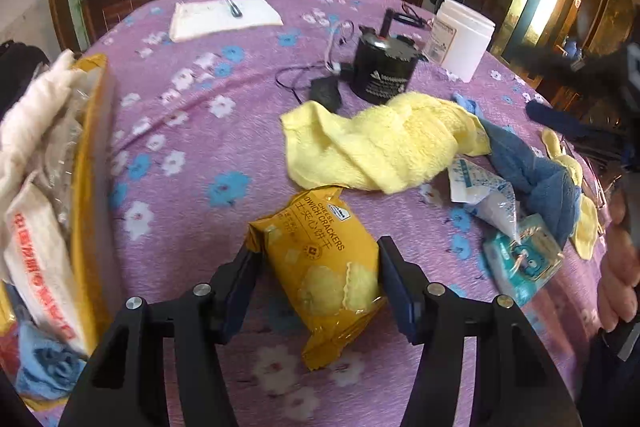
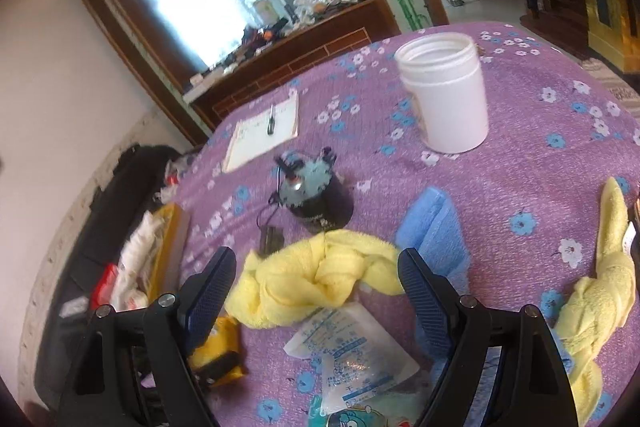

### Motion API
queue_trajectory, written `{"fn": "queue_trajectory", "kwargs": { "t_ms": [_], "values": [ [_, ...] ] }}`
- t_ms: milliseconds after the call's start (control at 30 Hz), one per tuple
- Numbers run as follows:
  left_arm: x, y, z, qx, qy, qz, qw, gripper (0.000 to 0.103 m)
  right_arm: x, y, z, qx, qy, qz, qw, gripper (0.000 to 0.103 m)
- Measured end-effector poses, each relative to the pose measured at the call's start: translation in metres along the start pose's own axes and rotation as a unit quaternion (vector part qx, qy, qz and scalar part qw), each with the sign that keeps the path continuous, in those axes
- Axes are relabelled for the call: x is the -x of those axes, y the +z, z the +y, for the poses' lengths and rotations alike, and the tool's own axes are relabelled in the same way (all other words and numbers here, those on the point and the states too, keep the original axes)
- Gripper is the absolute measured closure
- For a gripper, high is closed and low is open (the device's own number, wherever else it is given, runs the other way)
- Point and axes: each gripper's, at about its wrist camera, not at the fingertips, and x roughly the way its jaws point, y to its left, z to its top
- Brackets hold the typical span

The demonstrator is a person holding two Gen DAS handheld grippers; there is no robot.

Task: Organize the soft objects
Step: 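Grasp the yellow crackers packet with left tool while right tool grasps the yellow towel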

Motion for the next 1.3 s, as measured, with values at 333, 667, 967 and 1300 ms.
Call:
{"fn": "queue_trajectory", "kwargs": {
  "t_ms": [333,667,967,1300],
  "values": [
    [-0.003,-0.003,-0.002,-0.001,0.004,-0.010,0.9999,0.045,-0.060,-0.025,0.048,0.137,-0.093,0.046,0.985,0.029],
    [0.003,-0.004,0.000,0.001,0.005,-0.026,0.9996,0.047,-0.024,-0.025,0.046,0.118,-0.065,-0.004,0.991,0.067],
    [0.022,-0.003,-0.005,-0.011,0.002,-0.076,0.9971,0.047,-0.004,-0.017,0.048,0.105,-0.060,-0.054,0.991,0.067],
    [0.026,-0.002,-0.003,-0.006,-0.001,-0.082,0.9966,0.047,-0.002,-0.018,0.047,0.102,-0.061,-0.062,0.991,0.067]
  ]
}}
